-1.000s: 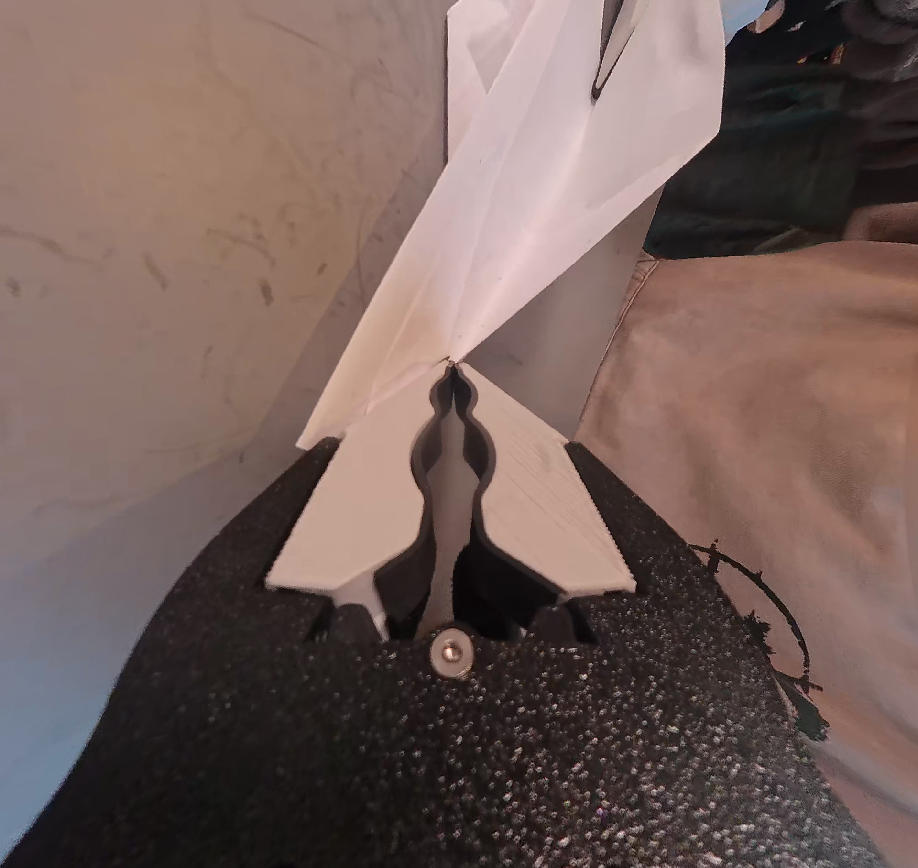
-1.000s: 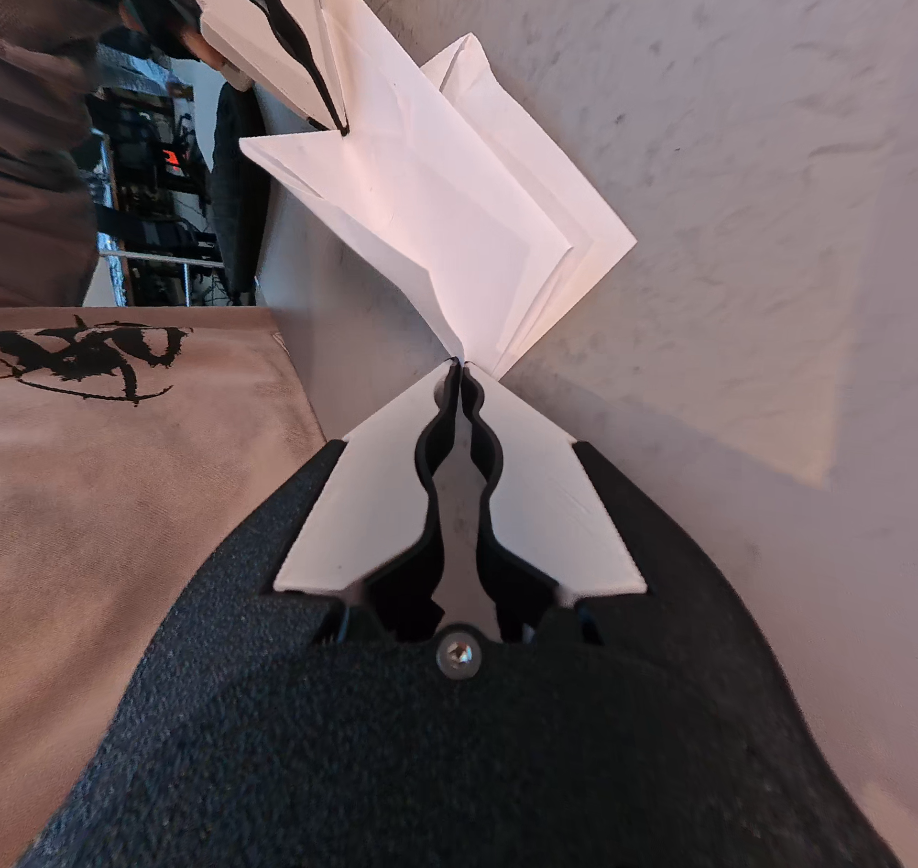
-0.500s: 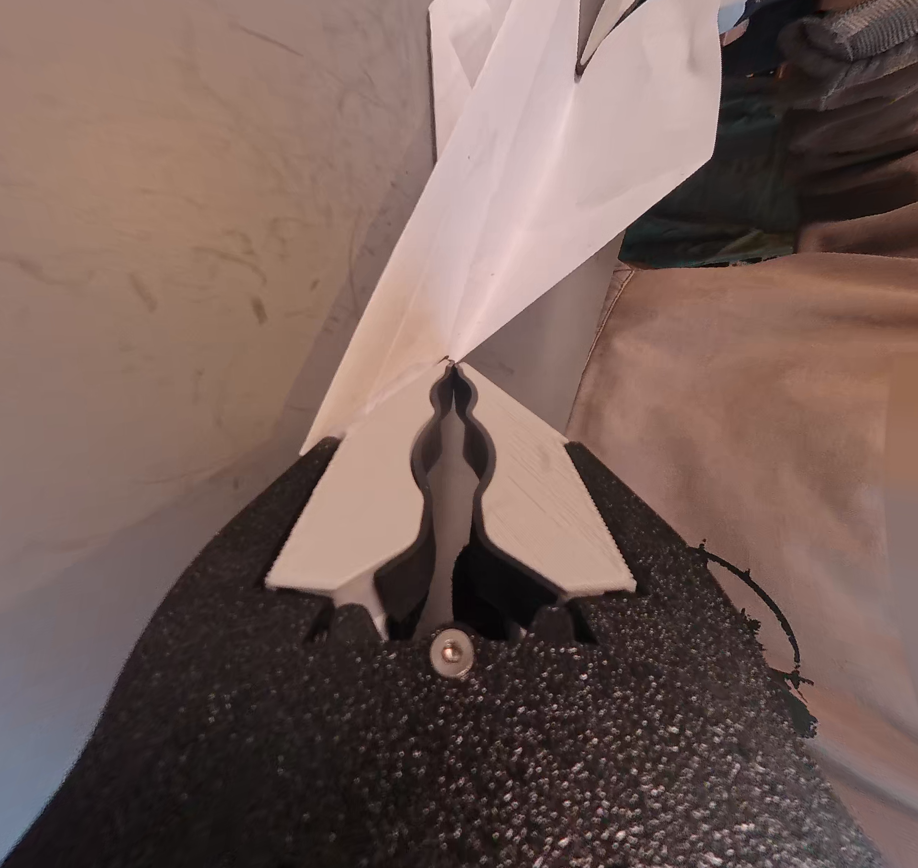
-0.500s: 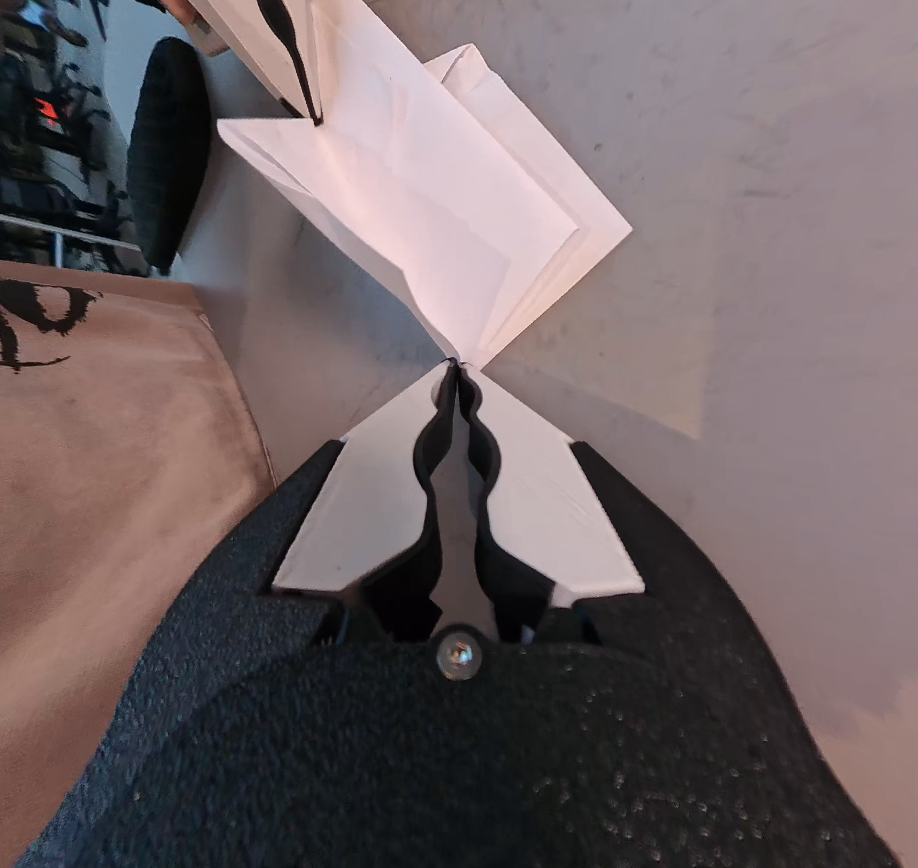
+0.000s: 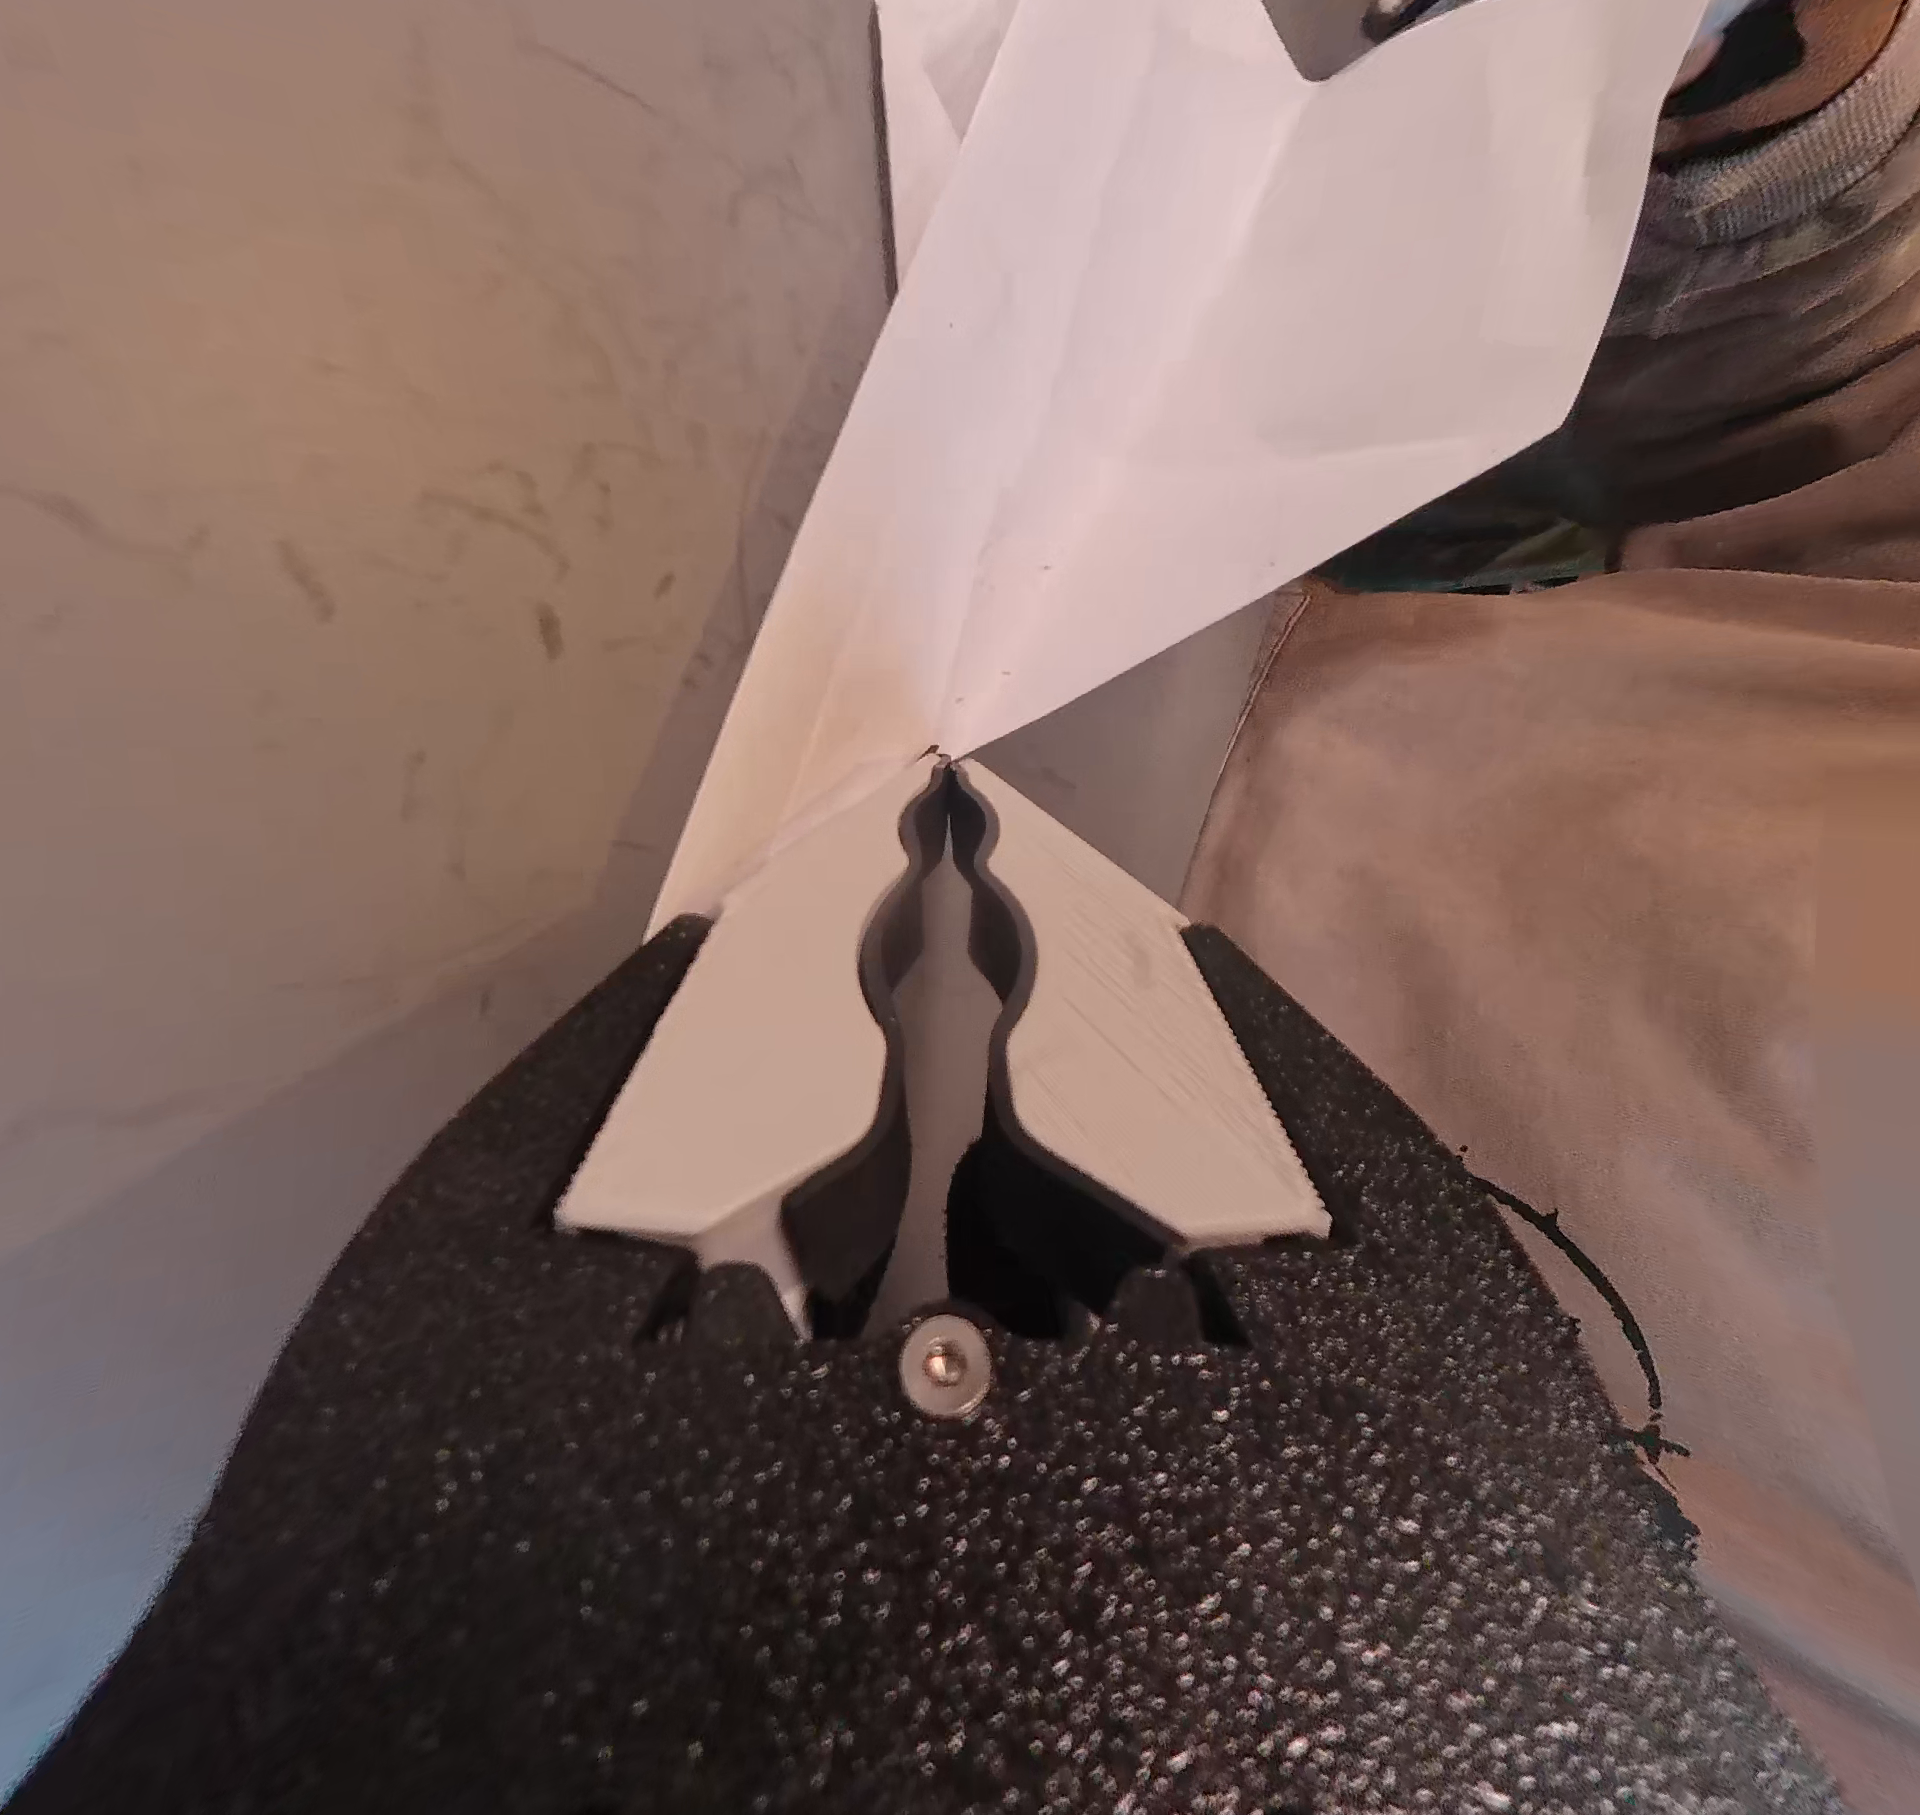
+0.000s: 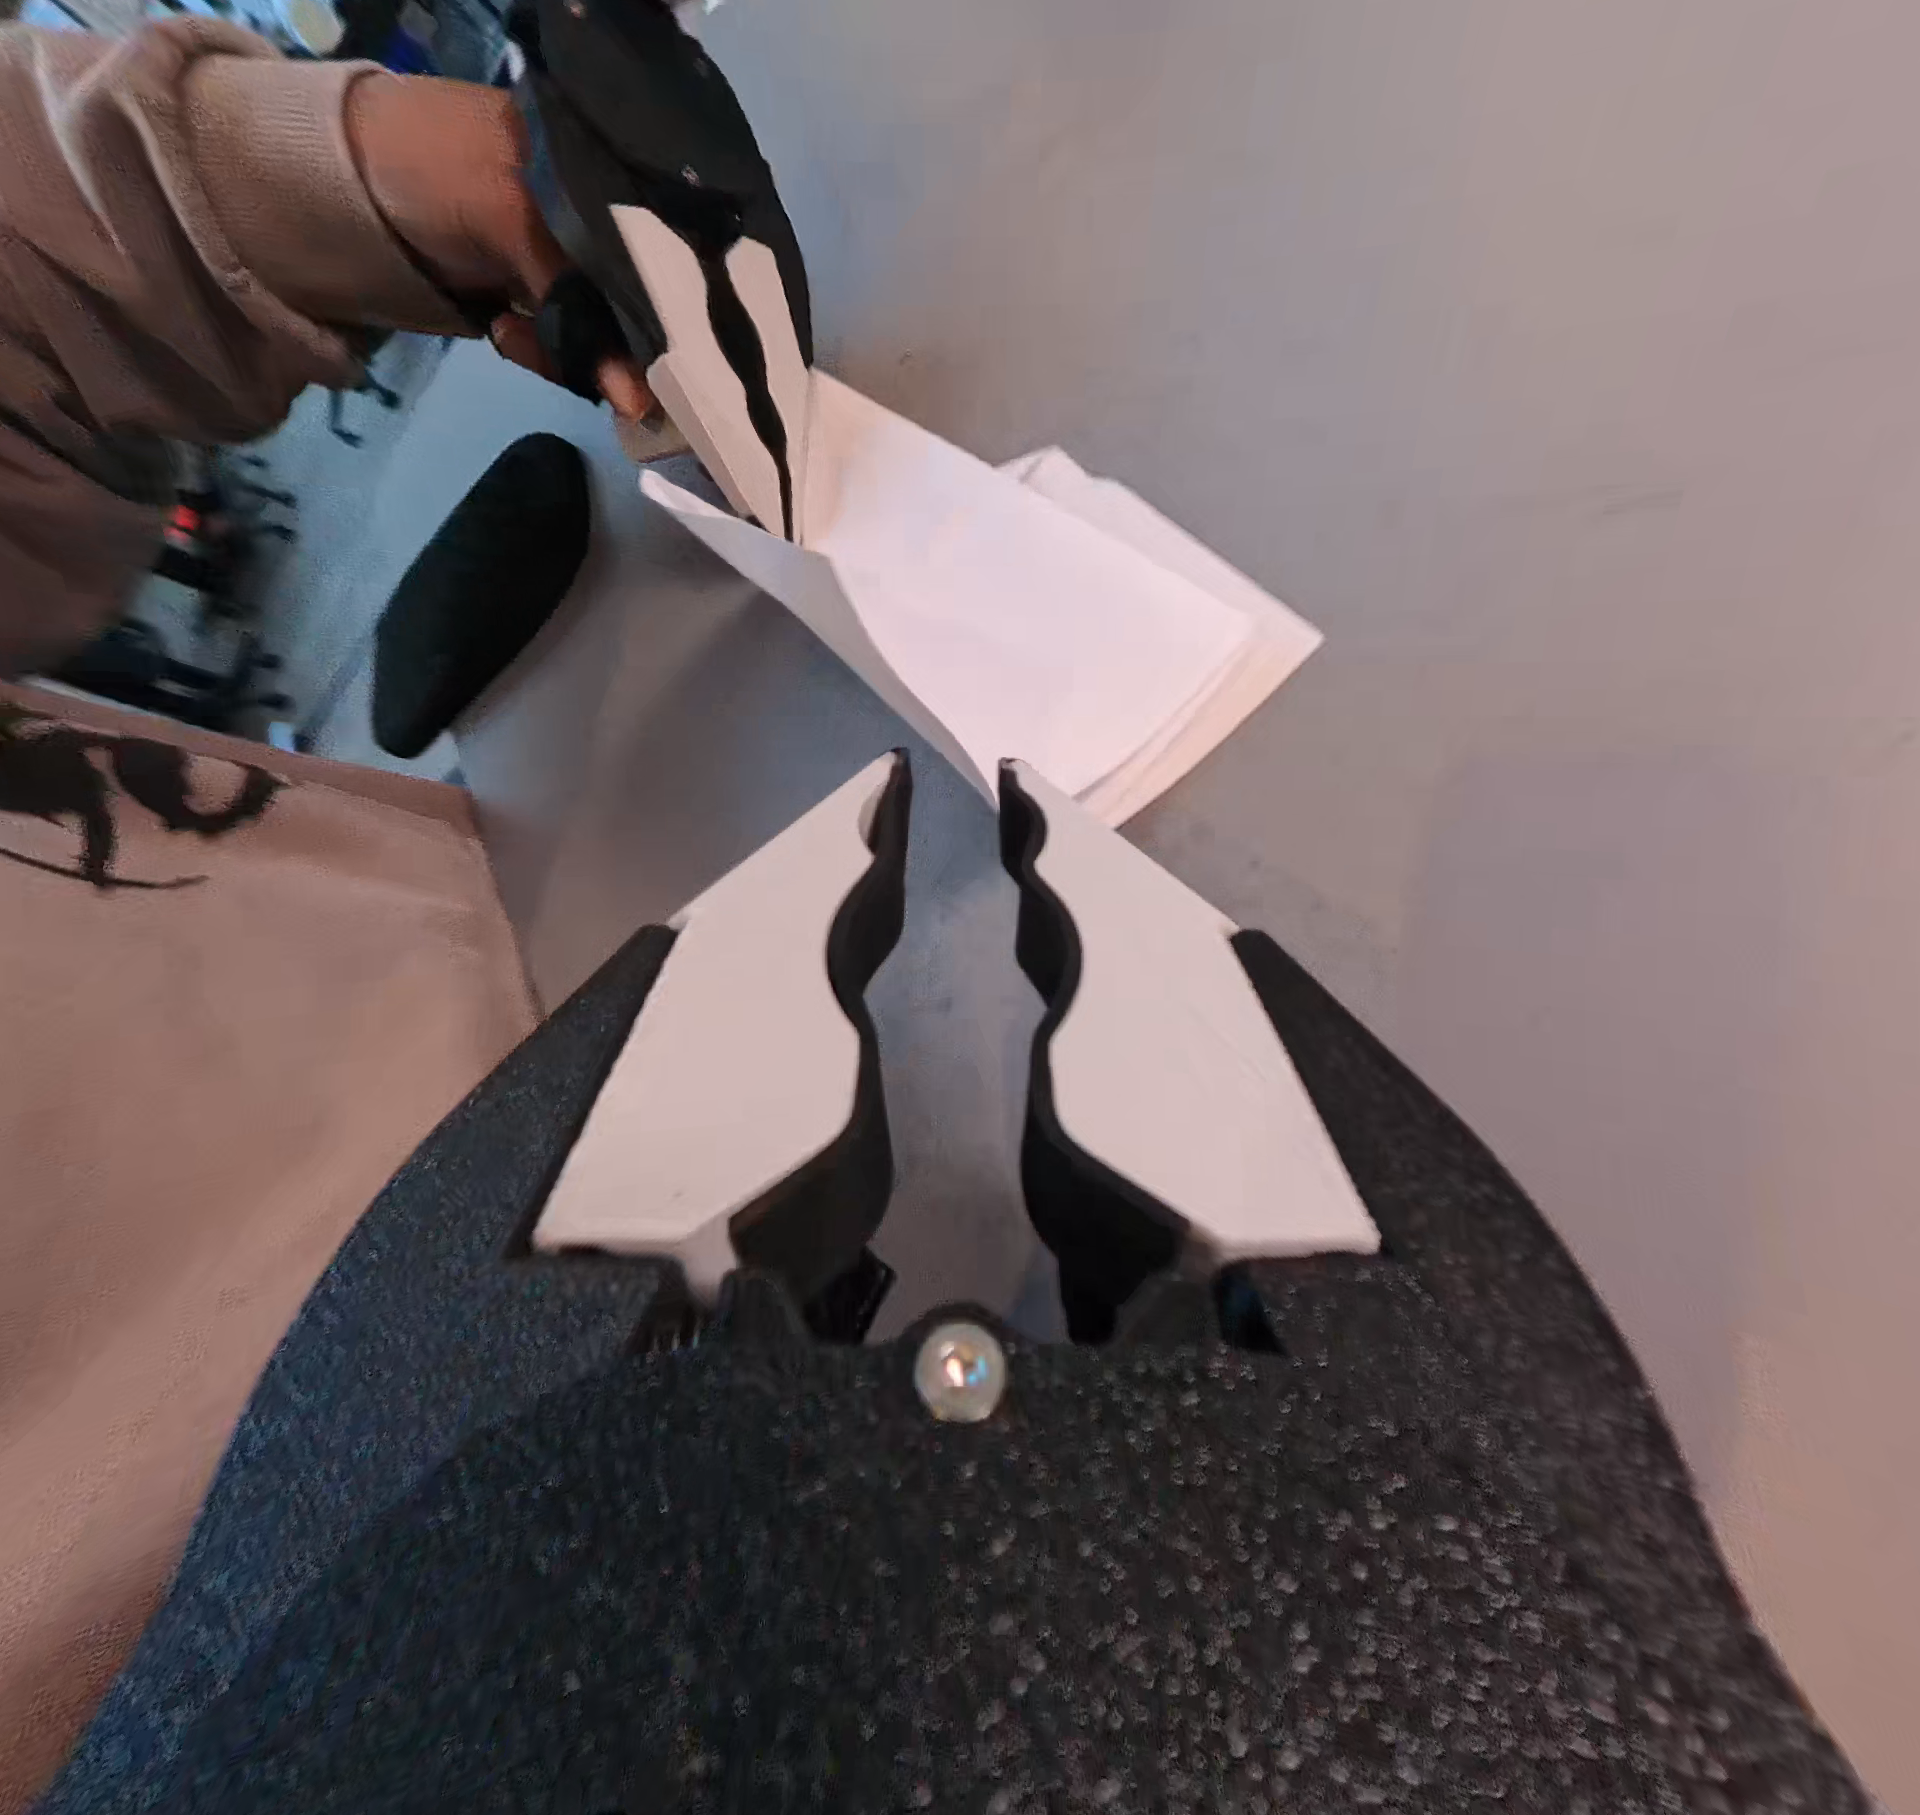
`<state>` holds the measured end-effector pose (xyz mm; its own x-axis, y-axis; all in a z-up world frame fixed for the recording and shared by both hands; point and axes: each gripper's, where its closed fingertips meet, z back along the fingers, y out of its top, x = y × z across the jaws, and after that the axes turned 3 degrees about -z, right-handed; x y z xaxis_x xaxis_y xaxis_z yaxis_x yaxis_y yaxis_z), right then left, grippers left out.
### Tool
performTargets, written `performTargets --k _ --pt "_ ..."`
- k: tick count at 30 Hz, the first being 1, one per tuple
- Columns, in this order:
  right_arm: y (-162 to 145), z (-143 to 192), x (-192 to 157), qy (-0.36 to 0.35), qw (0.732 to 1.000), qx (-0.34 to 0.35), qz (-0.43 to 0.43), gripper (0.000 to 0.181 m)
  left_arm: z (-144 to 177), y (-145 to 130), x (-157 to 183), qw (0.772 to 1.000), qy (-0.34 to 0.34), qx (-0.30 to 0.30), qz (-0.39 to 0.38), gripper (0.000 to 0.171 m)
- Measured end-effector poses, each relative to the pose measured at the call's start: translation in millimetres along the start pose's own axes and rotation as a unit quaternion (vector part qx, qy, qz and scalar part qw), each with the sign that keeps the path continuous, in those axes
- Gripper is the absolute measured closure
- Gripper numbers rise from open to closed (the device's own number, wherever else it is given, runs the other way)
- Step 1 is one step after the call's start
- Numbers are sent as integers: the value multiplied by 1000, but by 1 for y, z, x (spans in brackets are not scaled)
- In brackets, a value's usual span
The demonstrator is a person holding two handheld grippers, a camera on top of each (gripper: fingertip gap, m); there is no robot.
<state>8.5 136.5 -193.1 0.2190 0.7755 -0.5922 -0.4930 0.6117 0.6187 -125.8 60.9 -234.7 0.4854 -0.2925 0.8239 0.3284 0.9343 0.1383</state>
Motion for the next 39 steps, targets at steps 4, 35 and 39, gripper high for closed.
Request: performTargets --k 4,35,39 --pt "35 25 -51 -91 941 98 312 160 0 0 0 1000 -5 2 5 171" --pt "2 -128 -29 -122 898 -166 389 177 5 -2 -4 998 22 40 -43 171" --pt "1 -129 -29 -128 899 -153 390 176 6 -2 -4 996 37 63 -57 171"
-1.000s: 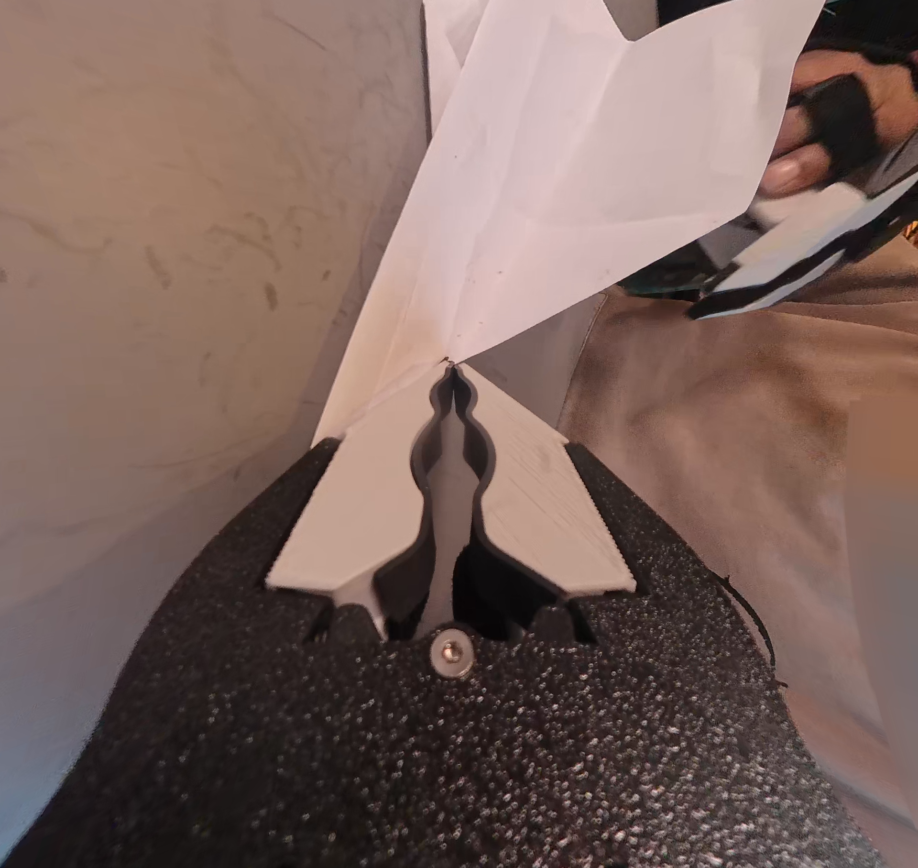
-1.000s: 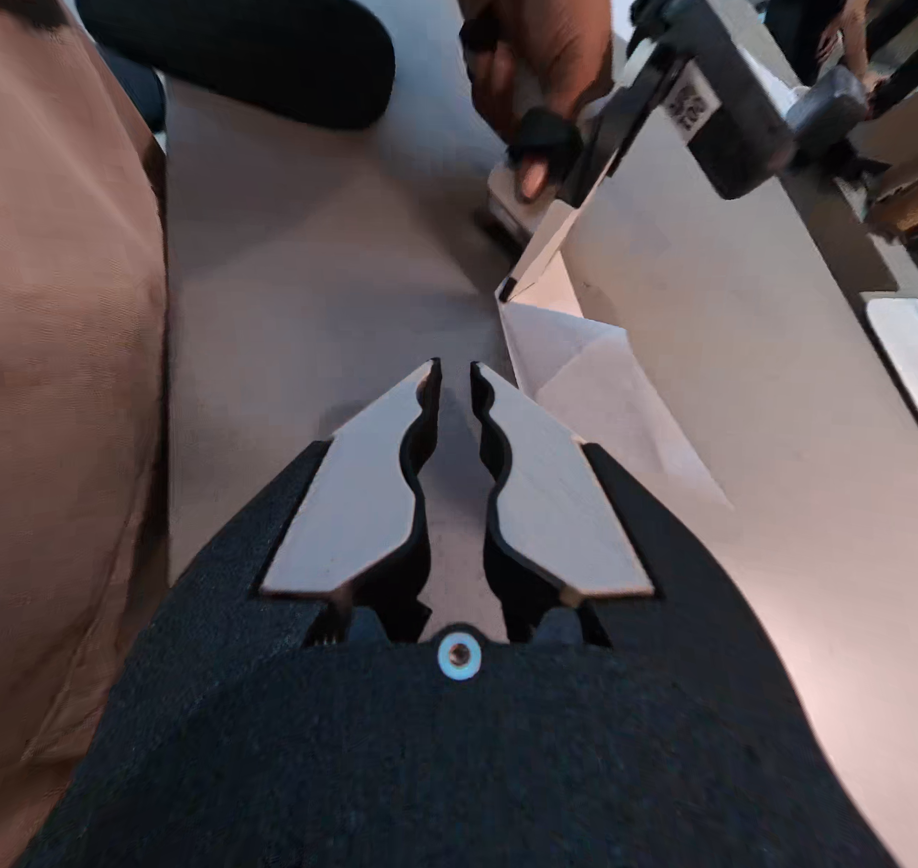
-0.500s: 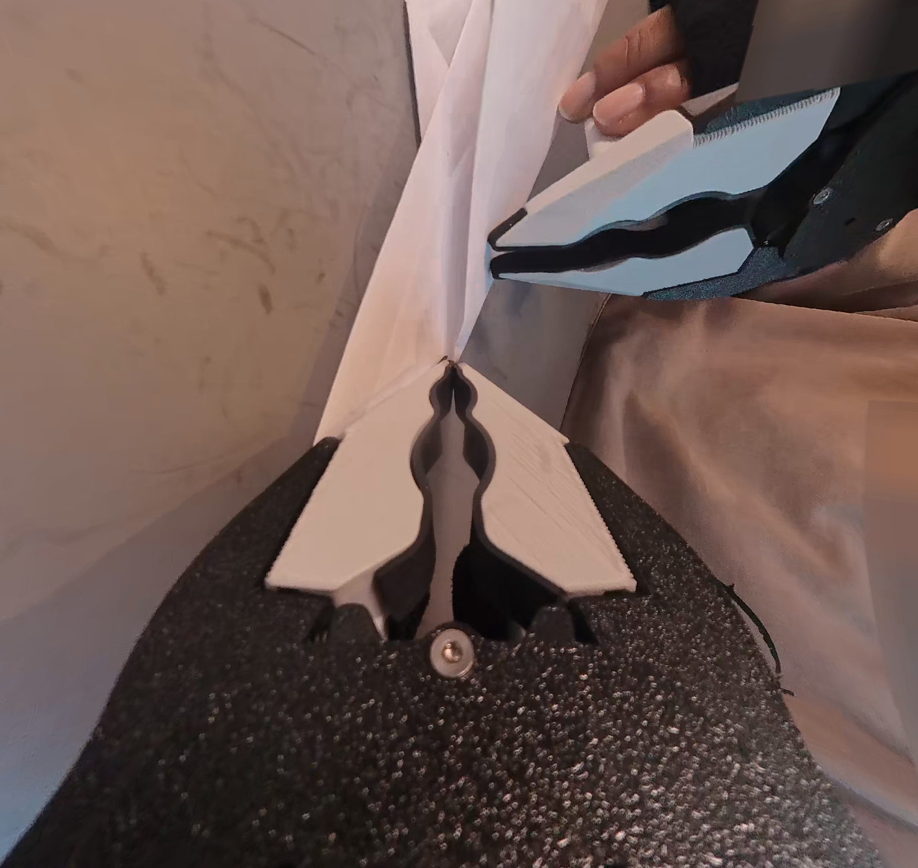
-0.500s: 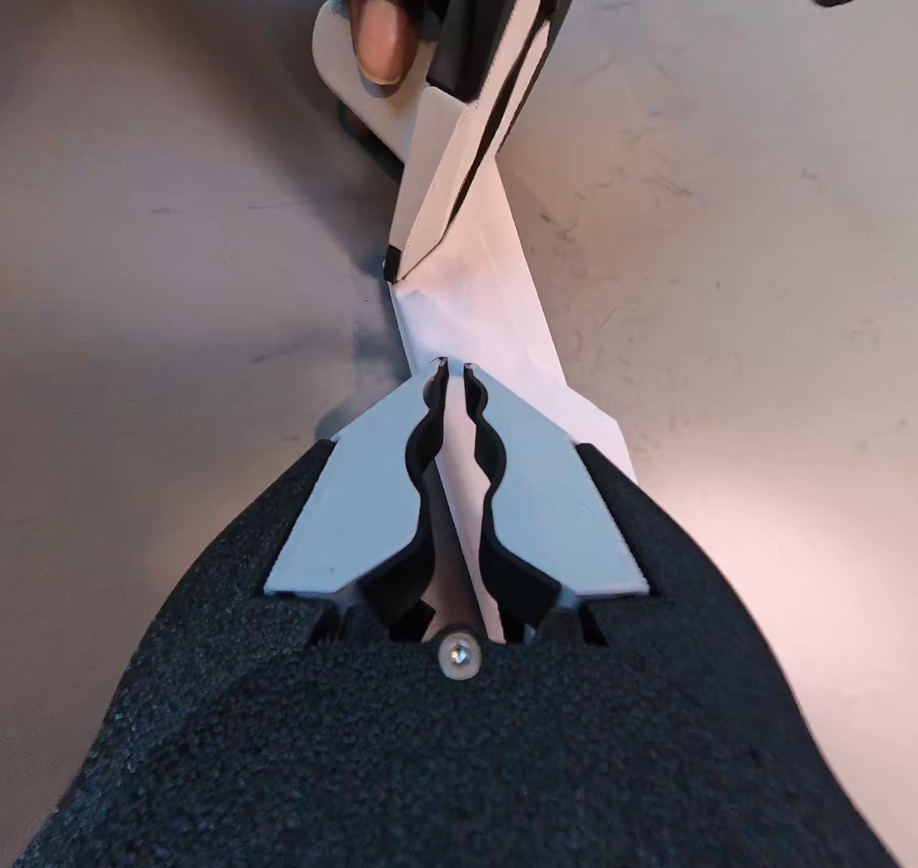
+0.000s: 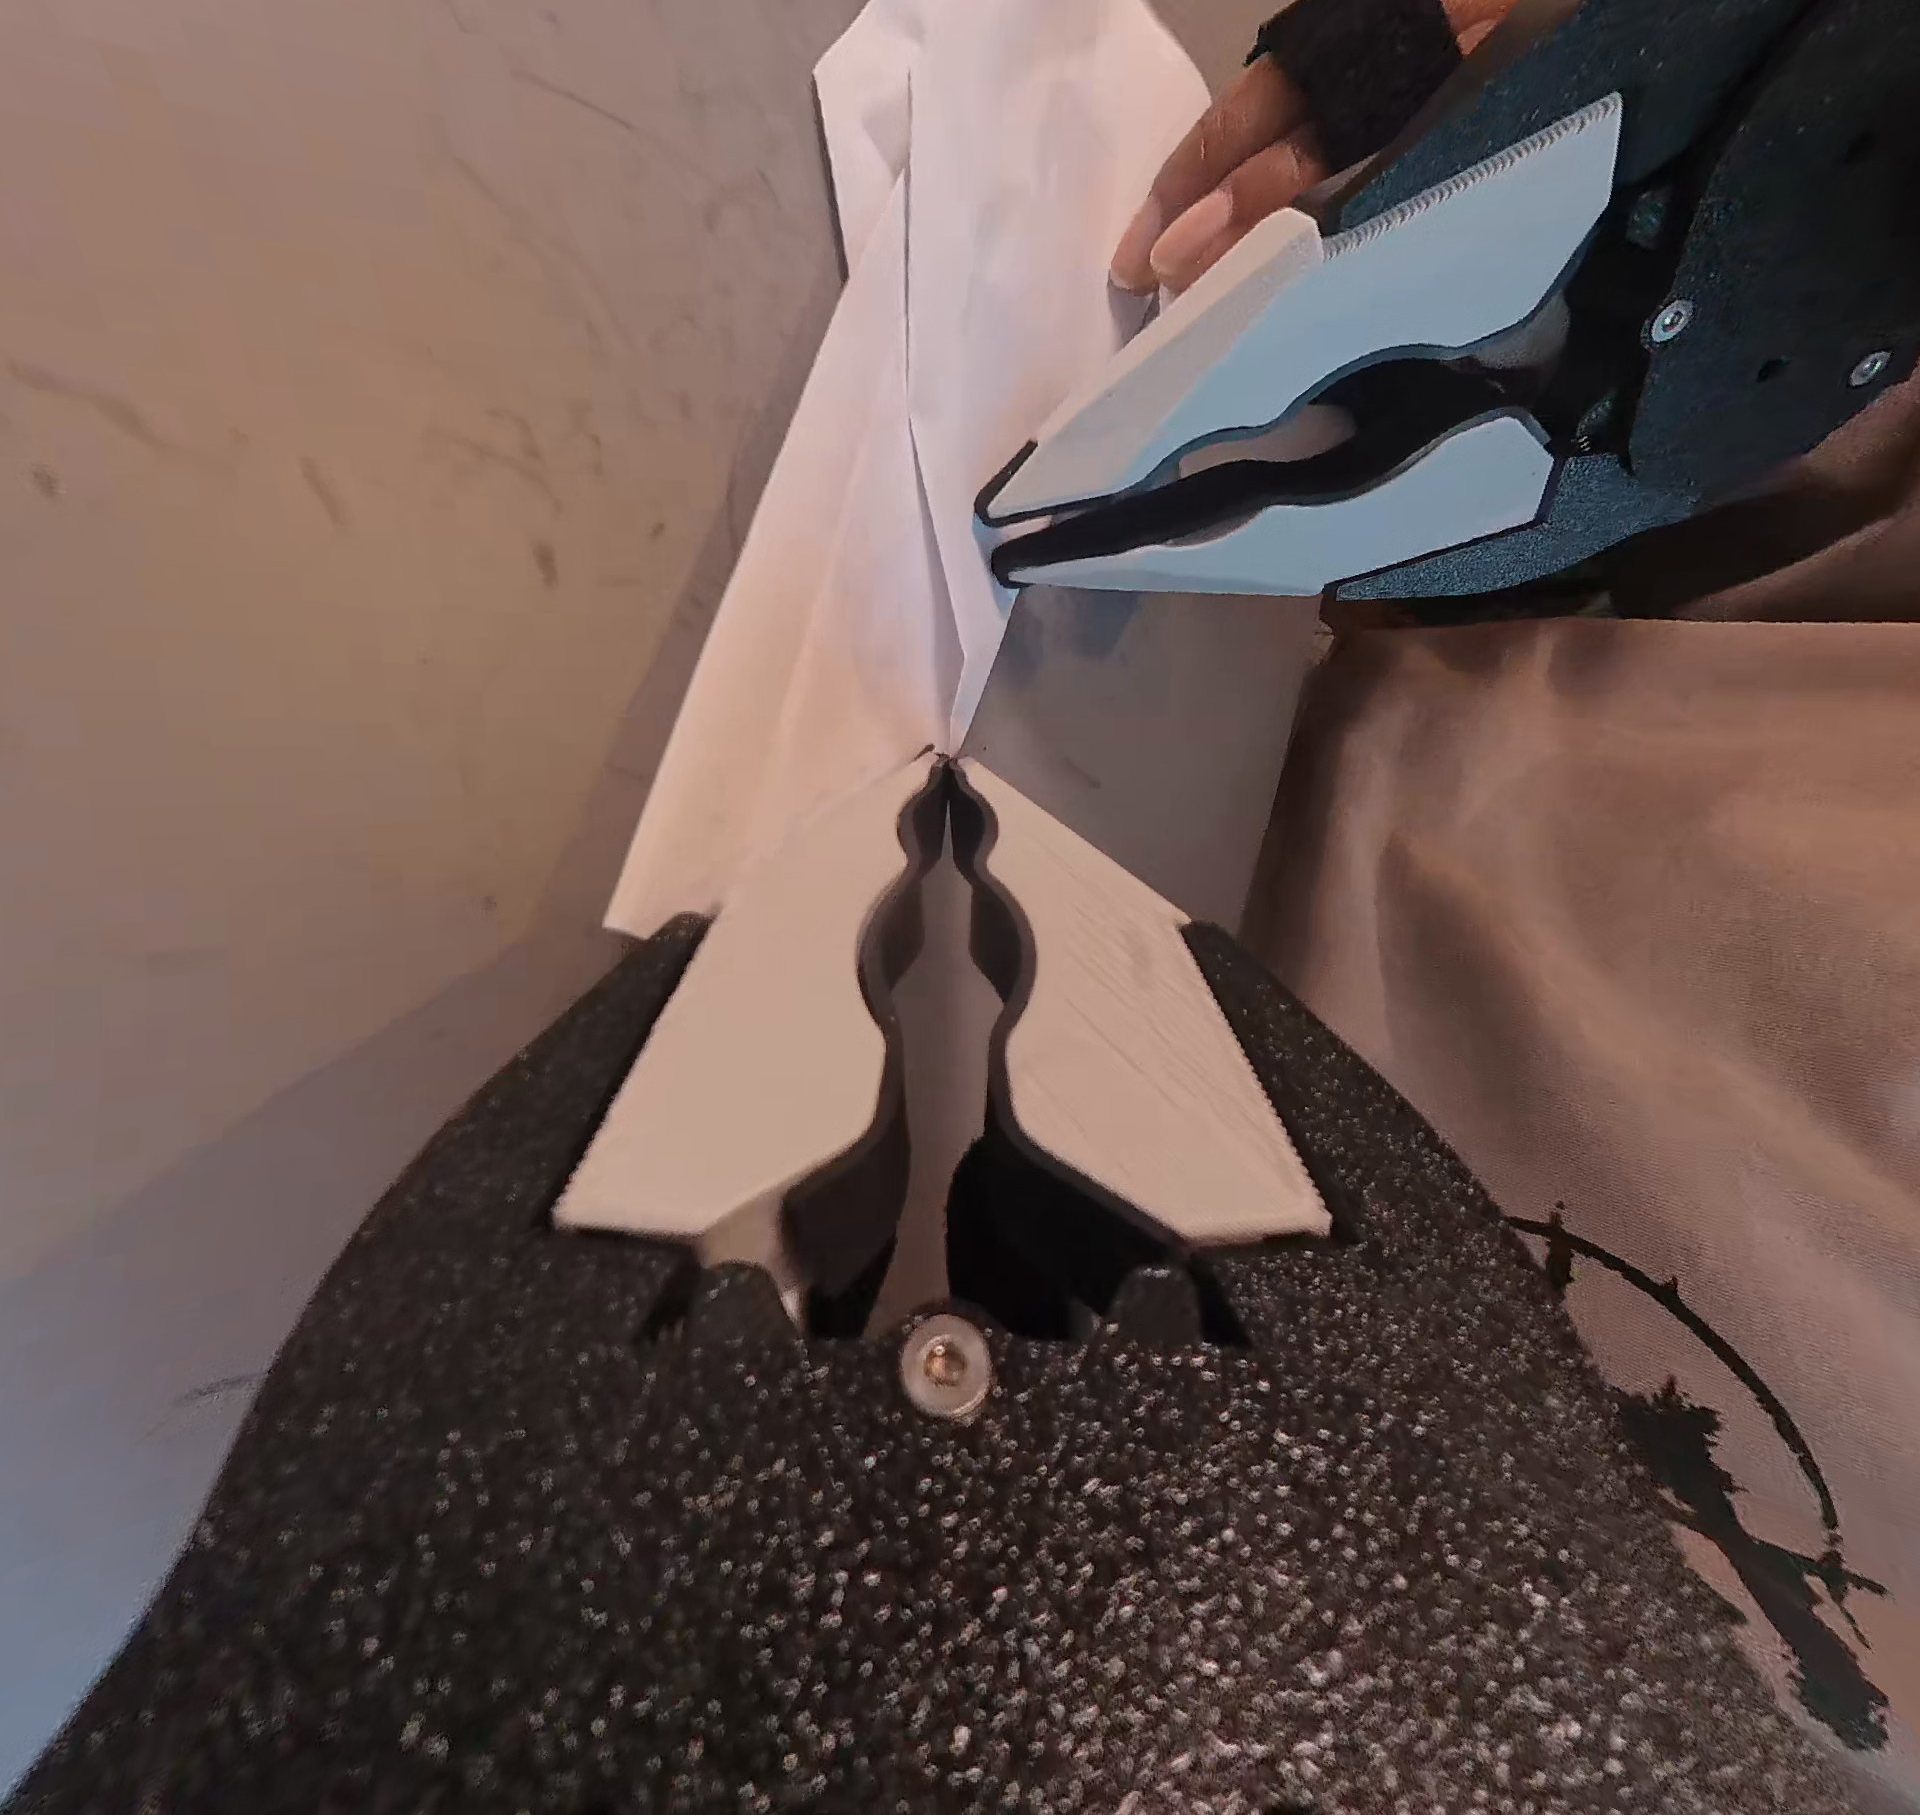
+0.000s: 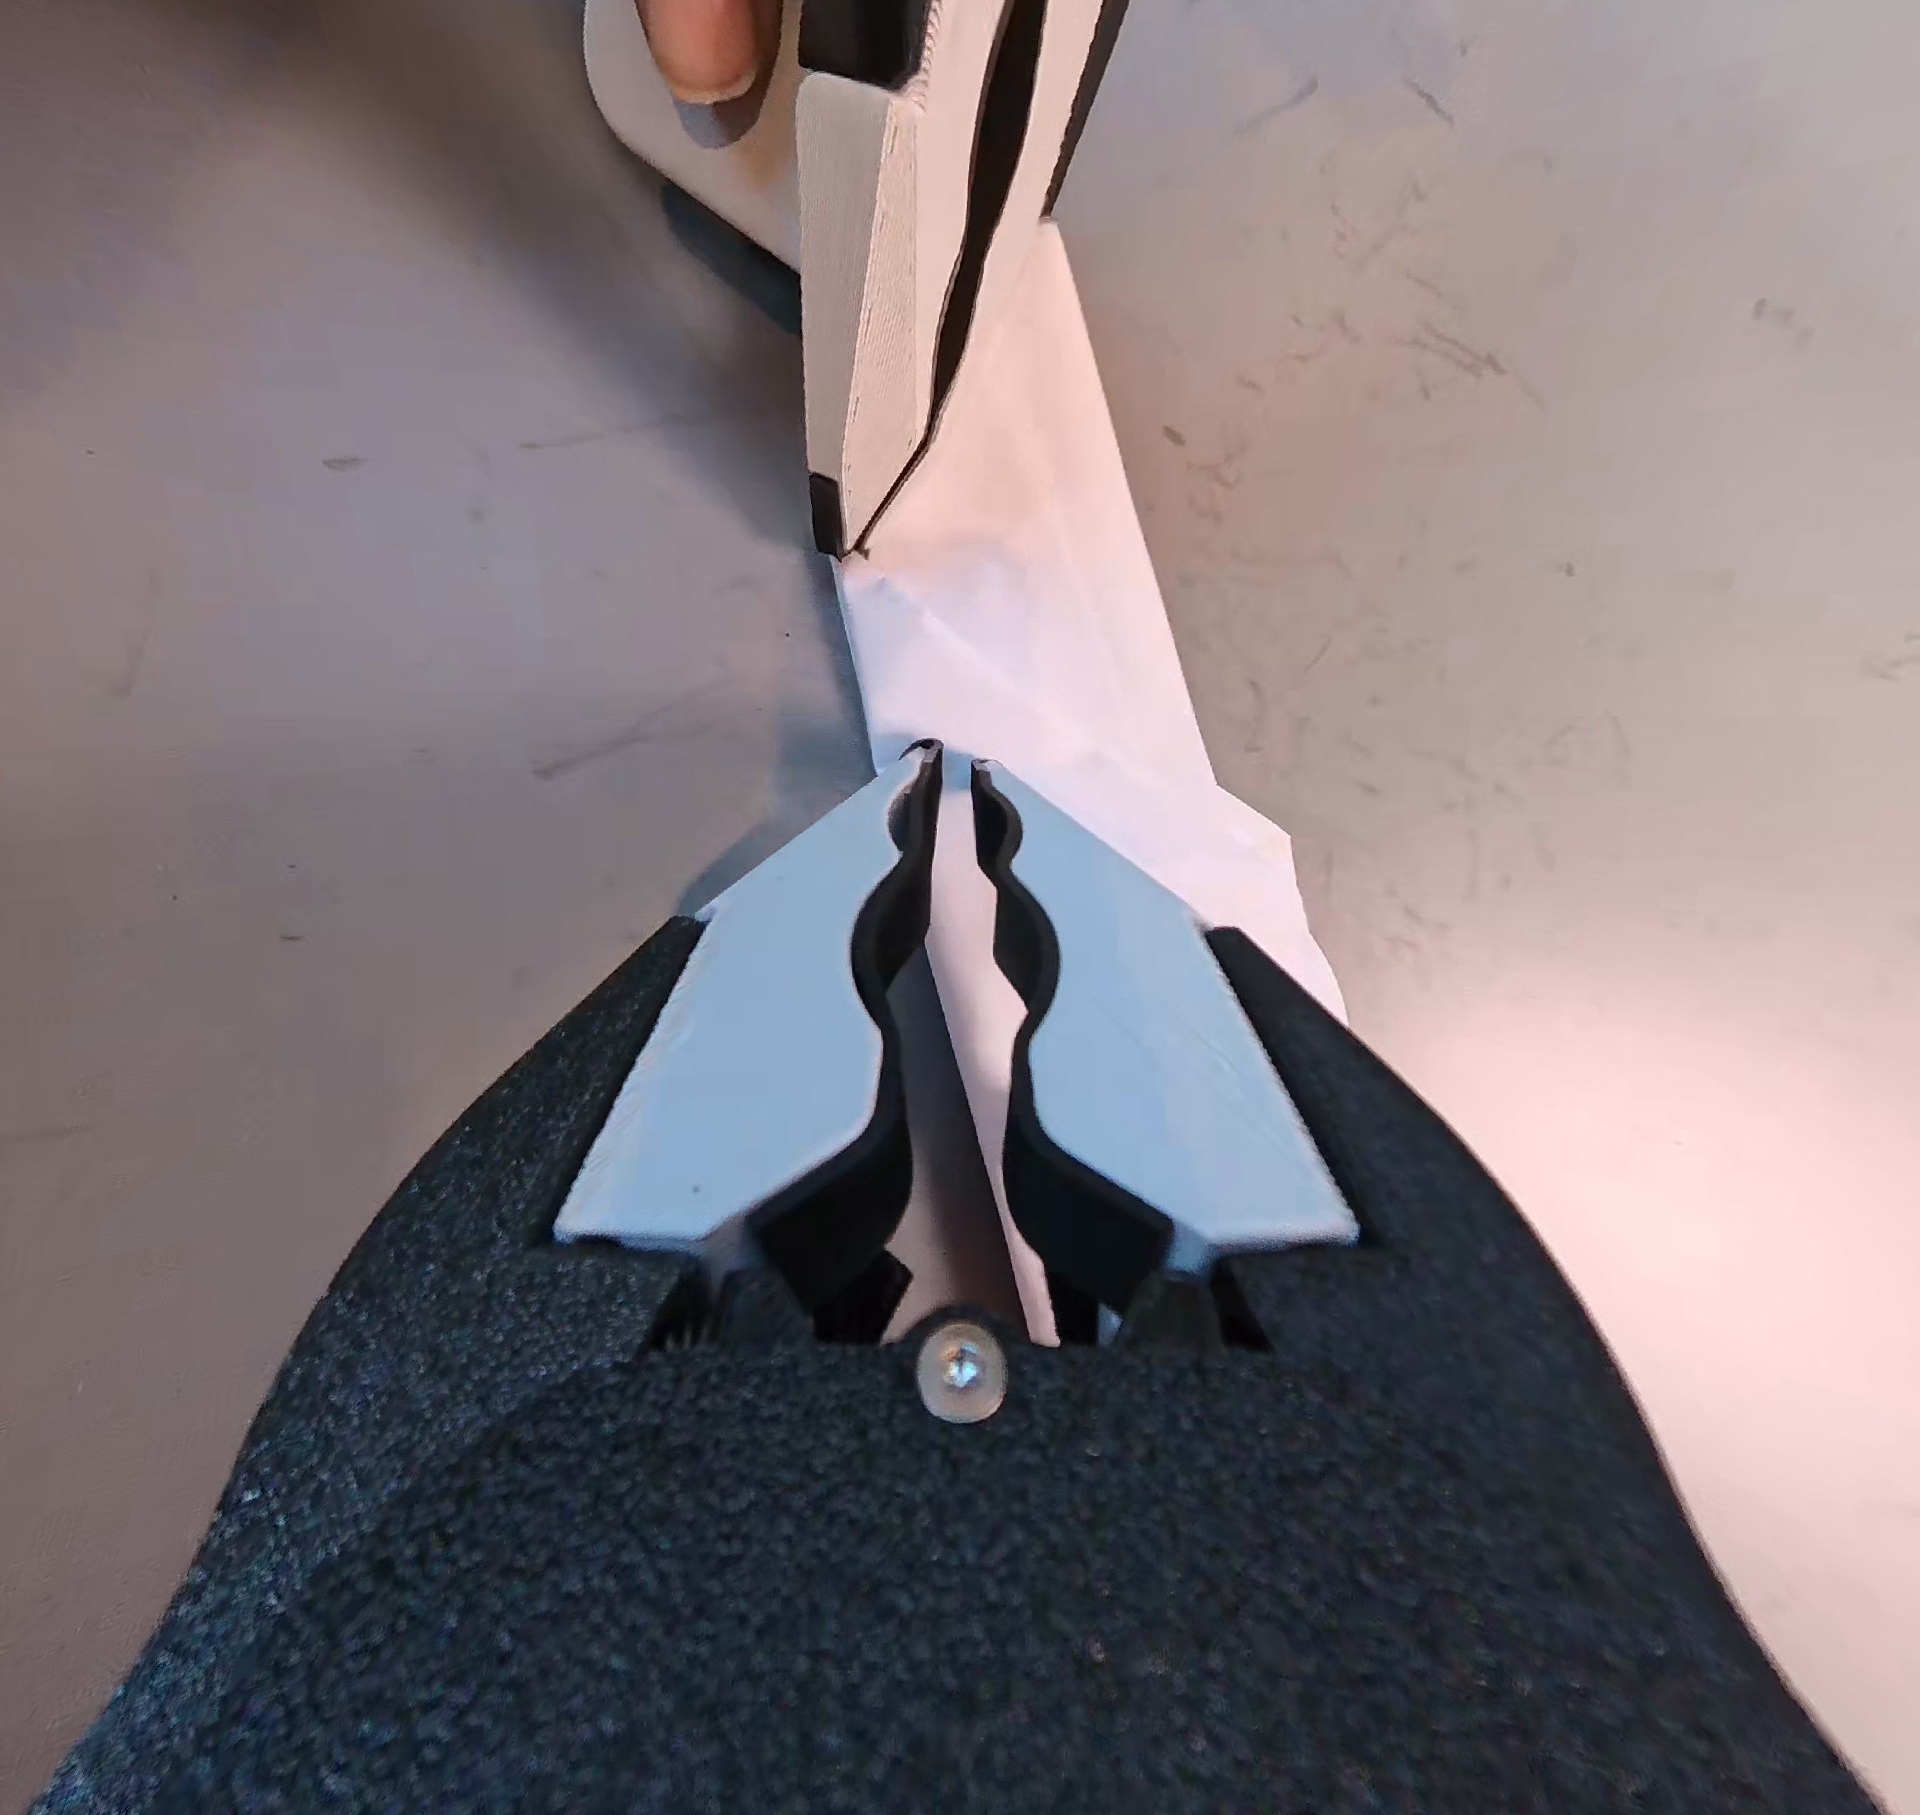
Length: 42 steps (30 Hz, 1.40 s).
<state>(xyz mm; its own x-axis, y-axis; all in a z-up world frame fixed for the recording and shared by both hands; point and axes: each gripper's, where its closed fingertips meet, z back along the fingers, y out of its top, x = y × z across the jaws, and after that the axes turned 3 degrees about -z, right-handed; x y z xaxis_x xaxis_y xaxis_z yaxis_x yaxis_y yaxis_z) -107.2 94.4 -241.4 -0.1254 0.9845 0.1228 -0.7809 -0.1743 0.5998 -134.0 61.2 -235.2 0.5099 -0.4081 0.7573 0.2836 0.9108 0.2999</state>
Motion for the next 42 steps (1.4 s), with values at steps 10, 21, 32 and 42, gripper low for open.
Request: performTargets --k 10,21,32,42 --pt "0 -1 -1 -17 1000 16 -4 177 18 -5 1 989 106 16 -97 171" --pt "-1 -1 0 -17 1000 16 1 179 -8 5 3 948 201 22 -246 171" --pt "0 -1 0 -13 1000 21 7 180 -1 6 6 994 50 65 -67 171" --pt "0 -1 0 -9 1000 28 4 180 -2 4 4 991 80 51 -96 171"
